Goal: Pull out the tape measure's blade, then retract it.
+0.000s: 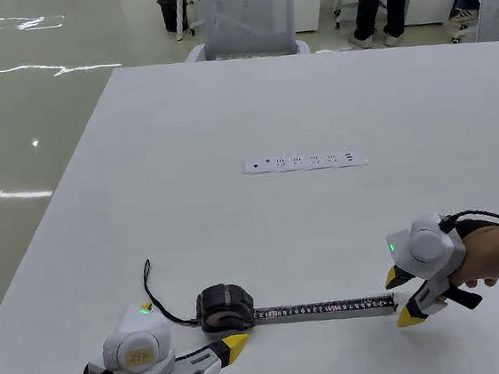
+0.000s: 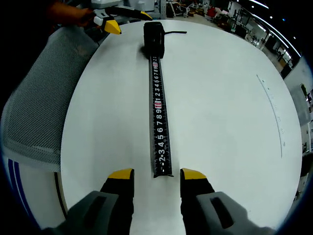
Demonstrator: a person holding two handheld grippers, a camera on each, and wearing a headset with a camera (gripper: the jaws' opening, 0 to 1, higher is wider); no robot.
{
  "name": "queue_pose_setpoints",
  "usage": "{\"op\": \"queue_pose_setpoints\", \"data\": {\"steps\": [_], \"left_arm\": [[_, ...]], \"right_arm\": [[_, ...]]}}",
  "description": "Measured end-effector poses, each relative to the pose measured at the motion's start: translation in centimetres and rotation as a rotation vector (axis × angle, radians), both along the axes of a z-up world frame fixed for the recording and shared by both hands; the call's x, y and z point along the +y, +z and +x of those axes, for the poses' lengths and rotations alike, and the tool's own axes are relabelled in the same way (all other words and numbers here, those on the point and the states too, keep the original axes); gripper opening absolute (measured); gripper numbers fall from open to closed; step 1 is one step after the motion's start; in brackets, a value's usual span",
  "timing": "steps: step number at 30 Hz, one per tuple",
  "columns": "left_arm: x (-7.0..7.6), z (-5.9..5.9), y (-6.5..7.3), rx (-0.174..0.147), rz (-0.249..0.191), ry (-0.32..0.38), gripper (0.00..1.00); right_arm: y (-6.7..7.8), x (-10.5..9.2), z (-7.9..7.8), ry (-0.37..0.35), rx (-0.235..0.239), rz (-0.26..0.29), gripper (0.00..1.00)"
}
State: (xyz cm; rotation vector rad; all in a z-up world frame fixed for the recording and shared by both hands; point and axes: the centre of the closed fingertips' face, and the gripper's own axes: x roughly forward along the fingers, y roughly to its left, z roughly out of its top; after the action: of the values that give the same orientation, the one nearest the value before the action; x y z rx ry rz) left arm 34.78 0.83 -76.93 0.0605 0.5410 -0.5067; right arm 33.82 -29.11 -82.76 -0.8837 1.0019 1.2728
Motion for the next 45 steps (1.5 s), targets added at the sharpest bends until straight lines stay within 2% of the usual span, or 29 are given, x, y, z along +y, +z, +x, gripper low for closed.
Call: {"op": "queue_pose_setpoints", "data": {"steps": [4,8,10,18,31,34,37,39,45], "left_arm": [[-0.1,0.0,0.0,-0.003,0.001,-0.003,0.99],[-0.2,0.1,0.2,-0.008,0.005,-0.005,0.99],[-0.3,0.2,0.3,-0.011,0.005,-0.006,0.99],[-0.3,0.3,0.4,-0.014,0.011,-0.006,0.99],[-0.7,0.1,-0.1,0.004,0.013,-0.012,0.99],[-0.8,0.1,-0.2,0.012,0.005,-0.001,0.99],[-1.0,0.4,-0.1,0.012,-0.005,0.014,0.99],[-1.3,0.7,0.1,0.009,-0.031,0.035,0.99],[-2.1,2.1,-0.1,0.006,-0.038,0.102,0.99]], "right_arm": [[-0.3,-0.3,0.1,-0.015,0.007,-0.002,0.35],[-0.3,-0.2,0.2,-0.017,0.008,-0.003,0.27],[-0.5,-0.2,0.1,-0.020,0.023,-0.005,0.24],[-0.8,-0.5,0.5,-0.005,-0.004,-0.037,0.17],[-0.9,-0.3,0.5,0.009,0.003,-0.069,0.16],[-0.9,-0.4,0.7,-0.030,0.013,-0.066,0.16],[-0.9,-0.3,0.7,-0.049,0.016,-0.069,0.16],[-0.9,-0.4,0.7,-0.073,0.020,-0.069,0.16],[-1.0,-0.4,0.8,-0.111,0.025,-0.082,0.16]]}}
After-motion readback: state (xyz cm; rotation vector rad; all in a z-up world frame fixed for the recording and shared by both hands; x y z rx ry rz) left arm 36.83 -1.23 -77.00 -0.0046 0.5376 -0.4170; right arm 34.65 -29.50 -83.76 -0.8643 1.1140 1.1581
